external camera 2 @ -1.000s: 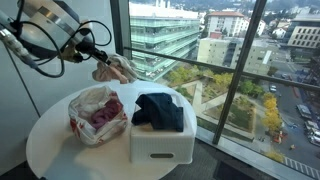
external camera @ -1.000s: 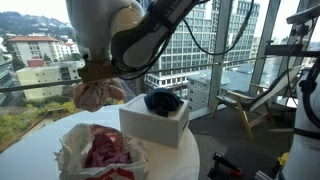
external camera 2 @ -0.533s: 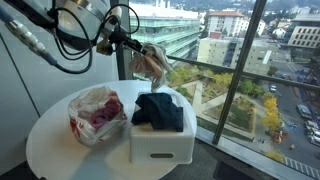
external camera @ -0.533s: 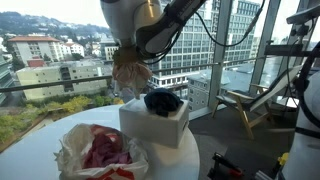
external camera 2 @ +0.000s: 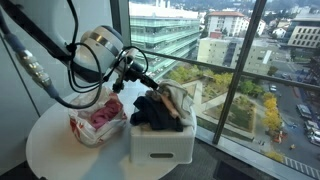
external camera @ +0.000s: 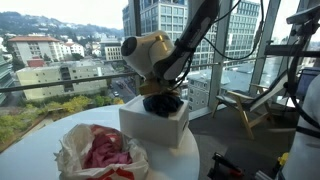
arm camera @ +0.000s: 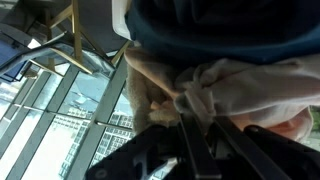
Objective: Pick up all the items from the plastic bag and put them on the white basket
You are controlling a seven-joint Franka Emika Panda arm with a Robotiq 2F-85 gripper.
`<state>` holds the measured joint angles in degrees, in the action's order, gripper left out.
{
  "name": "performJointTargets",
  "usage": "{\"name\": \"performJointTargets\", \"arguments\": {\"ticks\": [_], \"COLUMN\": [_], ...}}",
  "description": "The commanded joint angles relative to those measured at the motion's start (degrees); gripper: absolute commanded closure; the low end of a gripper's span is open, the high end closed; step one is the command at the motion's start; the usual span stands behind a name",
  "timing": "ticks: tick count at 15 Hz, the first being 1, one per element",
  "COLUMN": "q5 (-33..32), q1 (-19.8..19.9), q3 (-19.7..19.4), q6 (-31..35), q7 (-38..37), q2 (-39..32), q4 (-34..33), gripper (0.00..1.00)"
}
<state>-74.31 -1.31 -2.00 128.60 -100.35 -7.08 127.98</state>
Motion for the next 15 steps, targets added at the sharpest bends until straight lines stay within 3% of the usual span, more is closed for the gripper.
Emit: {"name": "performJointTargets", "arguments": {"ticks": [1,6,8,15], "q5": [0.07,-5.80,-3.61,11.25], "q1": [-0.61,-4.09,-5.26,-9.50], "q3": [1.65,5.96,7.90,12.68], "q6": [-1.19,-2.30,1.34,18.57], "q7": [-3.22,-5.91,-4.73,-1.13], "q2": [1.42,7.32,8.84,3.74], "q4": [1.40,0.45,0.08,2.30], "gripper": [0.56,0.19,0.03,0.00]}}
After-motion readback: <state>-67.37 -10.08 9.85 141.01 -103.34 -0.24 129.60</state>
